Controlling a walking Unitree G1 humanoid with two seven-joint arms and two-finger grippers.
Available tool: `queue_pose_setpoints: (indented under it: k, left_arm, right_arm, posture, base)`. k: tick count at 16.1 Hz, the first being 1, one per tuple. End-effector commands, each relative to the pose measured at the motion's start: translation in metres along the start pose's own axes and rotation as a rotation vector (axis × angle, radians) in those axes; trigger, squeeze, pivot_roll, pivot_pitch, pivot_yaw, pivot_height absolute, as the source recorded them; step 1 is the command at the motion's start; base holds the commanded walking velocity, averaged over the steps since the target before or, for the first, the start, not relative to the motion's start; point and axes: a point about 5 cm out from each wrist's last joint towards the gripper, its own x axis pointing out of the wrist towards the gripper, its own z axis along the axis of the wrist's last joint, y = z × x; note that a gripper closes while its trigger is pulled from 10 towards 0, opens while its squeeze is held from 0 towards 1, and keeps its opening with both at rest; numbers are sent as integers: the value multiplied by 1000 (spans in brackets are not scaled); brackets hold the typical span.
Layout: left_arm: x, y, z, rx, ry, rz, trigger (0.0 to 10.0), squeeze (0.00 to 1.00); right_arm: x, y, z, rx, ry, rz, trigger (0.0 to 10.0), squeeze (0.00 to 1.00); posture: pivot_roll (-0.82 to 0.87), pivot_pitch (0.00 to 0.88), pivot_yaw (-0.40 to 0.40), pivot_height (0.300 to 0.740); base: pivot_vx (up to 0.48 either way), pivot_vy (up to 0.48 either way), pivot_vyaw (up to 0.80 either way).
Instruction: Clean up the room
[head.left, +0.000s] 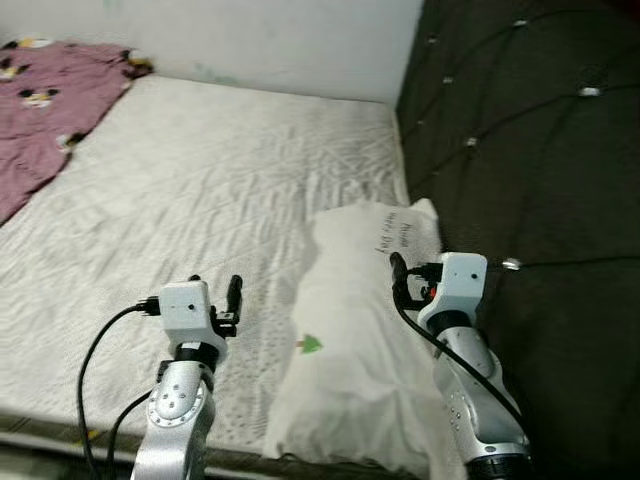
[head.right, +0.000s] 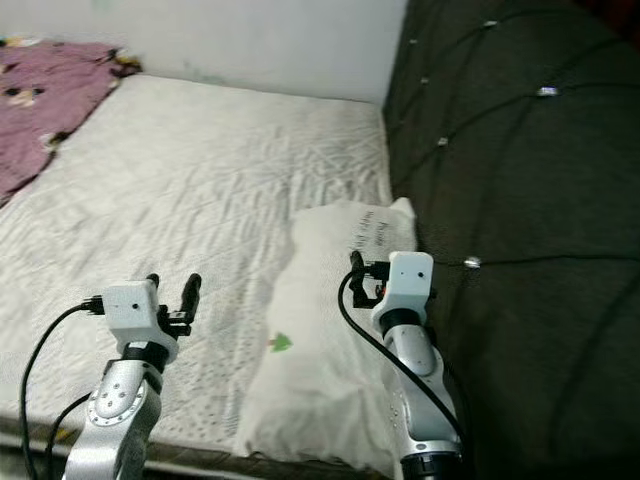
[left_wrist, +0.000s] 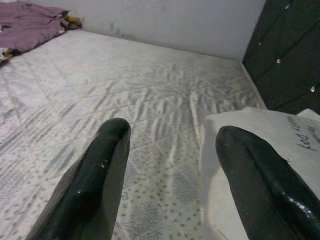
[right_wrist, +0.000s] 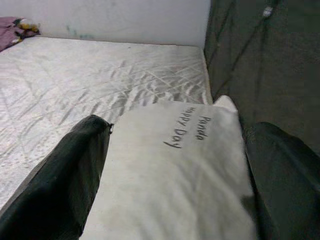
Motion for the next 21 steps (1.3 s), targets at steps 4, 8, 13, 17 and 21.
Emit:
queue_pose_setpoints:
  k: [4, 8, 13, 17, 21]
  left_arm:
    - [-1, 4, -5, -8, 27, 19, 10000, 0]
    - [0, 6, -5, 22, 11, 50, 10000, 0]
    - [2, 6, -4, 10, 8, 55, 10000, 0]
    - [3, 3, -4, -6, 12, 35, 10000, 0]
    - [3, 3, -5, -9, 13, 42, 10000, 0]
  right_arm:
    - [4, 5, 8, 9, -32, 23, 10000, 0]
    - [4, 10, 11, 5, -47, 45, 10000, 0]
    - [6, 10, 10, -1, -46, 47, 10000, 0]
    - [5, 11, 8, -4, -42, 49, 10000, 0]
    - [5, 10, 4, -13, -30, 49, 10000, 0]
  posture:
    - [12, 60, -38, 740]
    - [12, 61, -37, 740]
    - [13, 63, -38, 740]
    - [14, 61, -38, 740]
    - [17, 61, -42, 740]
  base:
    - [0, 480, 0]
    - [0, 480, 0]
    - [0, 480, 0]
    - [0, 480, 0]
    - [0, 480, 0]
